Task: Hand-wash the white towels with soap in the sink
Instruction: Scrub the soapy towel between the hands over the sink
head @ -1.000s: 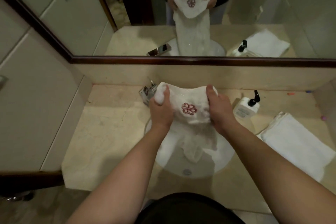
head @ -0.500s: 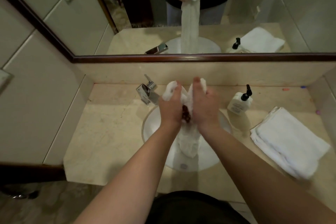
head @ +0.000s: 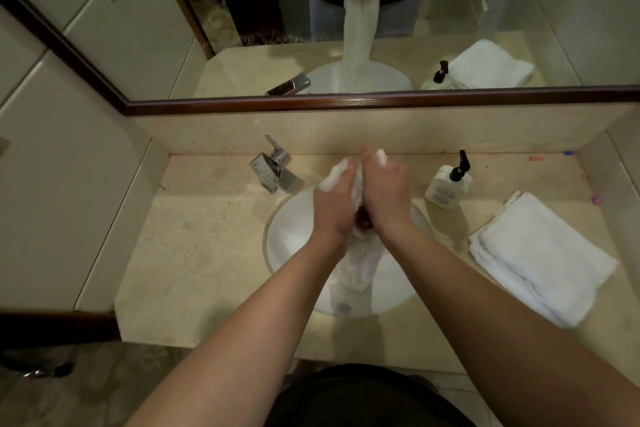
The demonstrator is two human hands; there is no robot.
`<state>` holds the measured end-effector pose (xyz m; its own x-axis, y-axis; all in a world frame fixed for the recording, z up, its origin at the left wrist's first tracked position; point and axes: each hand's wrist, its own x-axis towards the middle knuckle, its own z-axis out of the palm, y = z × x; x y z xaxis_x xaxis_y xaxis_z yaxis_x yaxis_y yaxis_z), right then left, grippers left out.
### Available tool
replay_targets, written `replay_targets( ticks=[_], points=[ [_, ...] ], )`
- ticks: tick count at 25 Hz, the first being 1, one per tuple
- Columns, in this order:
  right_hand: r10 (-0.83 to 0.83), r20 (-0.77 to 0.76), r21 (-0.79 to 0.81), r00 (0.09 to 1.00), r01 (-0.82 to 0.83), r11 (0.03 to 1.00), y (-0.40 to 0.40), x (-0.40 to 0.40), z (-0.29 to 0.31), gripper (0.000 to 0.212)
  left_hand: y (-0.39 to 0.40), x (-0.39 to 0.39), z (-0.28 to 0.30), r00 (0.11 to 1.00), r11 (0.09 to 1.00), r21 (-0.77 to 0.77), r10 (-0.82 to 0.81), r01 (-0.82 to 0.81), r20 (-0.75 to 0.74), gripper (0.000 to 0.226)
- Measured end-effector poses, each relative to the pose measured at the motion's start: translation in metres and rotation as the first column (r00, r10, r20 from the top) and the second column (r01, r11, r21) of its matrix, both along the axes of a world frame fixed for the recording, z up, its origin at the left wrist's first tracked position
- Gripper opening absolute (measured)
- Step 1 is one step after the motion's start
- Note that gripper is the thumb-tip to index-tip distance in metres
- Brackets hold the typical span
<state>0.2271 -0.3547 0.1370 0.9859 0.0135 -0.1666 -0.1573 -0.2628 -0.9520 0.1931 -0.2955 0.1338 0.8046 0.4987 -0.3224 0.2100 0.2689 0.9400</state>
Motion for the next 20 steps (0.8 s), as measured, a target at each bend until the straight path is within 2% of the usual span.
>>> replay_targets(
  ticks=[2, 4, 6, 8, 11, 12, 13, 15, 16, 18, 20],
  points=[
    [0.088, -0.061, 0.015, 0.994, -0.087, 0.996, 0.001, -0.009, -0.002, 0.04, 0.005, 0.004, 0.004, 0.997, 0.998, -0.016, 0.065, -0.065, -0.037, 0.027],
    [0.229, -0.018, -0.034, 0.973, -0.23, 0.973, 0.001, -0.018, -0.004, 0.042, 0.009, 0.006, 0.006, 0.987, 0.983, -0.116, 0.133, -0.143, -0.089, 0.036],
    [0.127, 0.016, -0.086, 0.992, -0.125, 0.988, -0.001, -0.005, -0.002, 0.043, 0.001, 0.004, 0.008, 0.993, 0.992, -0.108, 0.057, -0.068, -0.099, 0.04],
    [0.02, 0.048, -0.027, 0.999, -0.019, 0.999, -0.003, 0.002, -0.003, 0.043, -0.005, 0.003, 0.008, 0.991, 0.997, -0.061, 0.035, -0.043, -0.127, 0.043],
    [0.242, 0.062, -0.111, 0.968, -0.234, 0.966, -0.003, -0.015, -0.006, 0.044, 0.002, 0.004, 0.009, 0.984, 0.986, -0.112, 0.104, -0.121, -0.145, 0.042],
    [0.243, 0.062, -0.117, 0.968, -0.234, 0.965, -0.005, -0.014, -0.006, 0.046, 0.002, 0.003, 0.007, 0.99, 0.994, -0.065, 0.076, -0.085, -0.119, 0.04],
    [0.169, 0.056, -0.099, 0.984, -0.163, 0.982, -0.007, -0.008, -0.006, 0.047, 0.0, 0.002, 0.006, 0.995, 1.0, -0.014, 0.014, -0.016, -0.094, 0.04],
    [-0.006, 0.005, 0.048, 1.0, 0.006, 0.999, -0.008, -0.005, -0.005, 0.05, -0.004, -0.001, 0.002, 0.995, 0.995, 0.075, -0.059, 0.064, -0.078, 0.043],
    [-0.007, 0.001, 0.07, 1.0, 0.007, 0.998, -0.006, -0.009, -0.004, 0.05, -0.003, 0.0, 0.004, 0.994, 0.996, 0.077, -0.027, 0.035, -0.107, 0.045],
    [0.104, 0.031, 0.043, 0.994, -0.105, 0.993, -0.004, -0.024, -0.006, 0.049, 0.001, 0.001, 0.005, 0.983, 0.997, 0.053, 0.059, -0.05, -0.176, 0.046],
    [0.057, -0.005, 0.045, 0.998, -0.056, 0.997, -0.007, -0.016, -0.008, 0.049, -0.002, -0.001, 0.007, 0.982, 0.996, 0.085, -0.013, 0.03, -0.187, 0.047]
  ],
)
